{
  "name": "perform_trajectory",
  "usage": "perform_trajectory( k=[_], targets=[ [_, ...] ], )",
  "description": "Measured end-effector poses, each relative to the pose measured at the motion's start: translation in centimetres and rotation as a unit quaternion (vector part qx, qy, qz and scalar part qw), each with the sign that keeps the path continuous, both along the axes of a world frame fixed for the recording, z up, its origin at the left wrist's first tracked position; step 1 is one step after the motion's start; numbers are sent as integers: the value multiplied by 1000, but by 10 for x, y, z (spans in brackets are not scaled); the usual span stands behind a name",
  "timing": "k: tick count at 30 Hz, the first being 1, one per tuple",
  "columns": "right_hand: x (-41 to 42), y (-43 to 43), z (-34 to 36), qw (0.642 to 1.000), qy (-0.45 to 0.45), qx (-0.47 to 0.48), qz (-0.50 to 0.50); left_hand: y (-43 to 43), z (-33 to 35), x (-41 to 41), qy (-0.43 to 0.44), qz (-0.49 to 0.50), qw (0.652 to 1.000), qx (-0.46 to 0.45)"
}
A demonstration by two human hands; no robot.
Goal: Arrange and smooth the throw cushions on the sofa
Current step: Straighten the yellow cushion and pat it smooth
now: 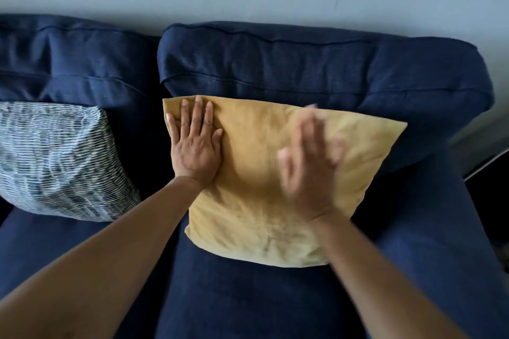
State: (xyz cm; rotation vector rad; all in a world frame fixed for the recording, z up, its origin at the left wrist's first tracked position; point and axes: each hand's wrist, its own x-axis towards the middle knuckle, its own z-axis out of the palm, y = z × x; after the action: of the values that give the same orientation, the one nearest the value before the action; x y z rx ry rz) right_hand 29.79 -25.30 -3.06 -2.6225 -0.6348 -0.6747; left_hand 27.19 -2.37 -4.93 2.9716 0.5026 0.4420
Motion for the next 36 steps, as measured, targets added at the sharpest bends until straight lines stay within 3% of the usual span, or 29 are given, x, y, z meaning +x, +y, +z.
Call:
perform_trajectory(
  k=[3, 6, 11, 14, 17, 22, 26, 27, 29, 32, 34, 36],
  targets=[
    [-50, 46, -30, 978, -22, -137, 157, 3, 0, 4, -7, 2, 1000, -4],
    [-37, 21, -64, 971, -36, -197, 130, 11, -2, 5, -20, -12, 1000, 4],
    [-13, -48, -96, 985, 6, -162, -52, -8, 0, 0, -112, -12, 993, 17],
    [-15, -47, -103, 990, 17, -126, -61, -56, -14, -26, -207, -92, 974, -18],
    [-17, -37, -104, 992, -13, -107, -59, -108, -51, -71, -144, -224, 963, -26],
    [-20, -68, -117, 986, -35, -124, -108, -56, -104, -84, -65, -141, 987, 34],
    [-37, -82, -114, 972, -4, -22, -232, -58, -114, -82, -68, -148, 986, 23],
    [-44, -73, -110, 974, -27, 7, -226, -61, -116, -84, -68, -145, 987, 18],
    [-63, -39, -108, 990, -71, 41, -115, -63, -117, -84, -67, -138, 988, 16],
    [-101, 12, -132, 988, -99, -60, 98, -61, -114, -82, -65, -135, 988, 28],
    [-100, 0, -156, 974, -111, -160, 118, -53, -116, -83, -73, -147, 986, 30],
    [-83, -40, -178, 967, -102, -222, 77, -44, -120, -82, -82, -162, 982, 51]
  ],
)
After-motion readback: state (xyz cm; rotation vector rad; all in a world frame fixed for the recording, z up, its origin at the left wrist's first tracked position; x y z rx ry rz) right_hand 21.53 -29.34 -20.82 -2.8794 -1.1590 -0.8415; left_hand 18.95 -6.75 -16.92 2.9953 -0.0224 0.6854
